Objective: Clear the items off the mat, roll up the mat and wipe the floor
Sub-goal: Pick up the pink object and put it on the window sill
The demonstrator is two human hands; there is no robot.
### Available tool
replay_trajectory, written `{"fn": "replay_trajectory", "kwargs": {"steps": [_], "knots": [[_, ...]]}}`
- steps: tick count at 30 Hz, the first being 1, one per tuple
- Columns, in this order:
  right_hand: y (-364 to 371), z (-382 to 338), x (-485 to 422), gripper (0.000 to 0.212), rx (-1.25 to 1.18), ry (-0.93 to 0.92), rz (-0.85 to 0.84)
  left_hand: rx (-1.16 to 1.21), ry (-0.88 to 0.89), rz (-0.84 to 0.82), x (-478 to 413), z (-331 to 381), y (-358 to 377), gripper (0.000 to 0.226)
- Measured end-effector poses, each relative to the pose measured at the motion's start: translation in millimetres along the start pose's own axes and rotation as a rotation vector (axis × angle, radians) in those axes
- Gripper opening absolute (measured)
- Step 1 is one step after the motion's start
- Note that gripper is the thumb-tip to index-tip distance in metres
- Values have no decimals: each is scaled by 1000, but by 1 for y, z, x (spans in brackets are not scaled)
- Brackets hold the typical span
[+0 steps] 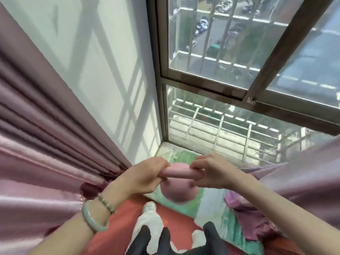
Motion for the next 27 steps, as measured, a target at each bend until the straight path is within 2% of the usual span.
{"fn": "replay_trajectory", "kwargs": {"steps": [7, 12, 21, 27], "knots": [[34, 2, -65, 27, -110, 224, 109, 53, 84, -152, -31, -91, -30, 23], [74, 32, -93, 23, -132, 368, -11, 136, 47, -193, -57, -142, -14, 24], [213, 131, -132, 23, -108, 443, -213, 267, -210, -129, -110, -267, 119, 30], [317, 219, -174, 23, -126, 469, -216, 271, -314, -69, -164, -373, 210, 33]]}}
Point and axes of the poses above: each hand's wrist, its own x-axis away from the middle knuckle, its own y-axis out of the palm, z = x × y, the point moved 6 cm from there along -x, towards the middle knuckle, and after that the axes turned 7 degrees about x, right-handed, at the moved point
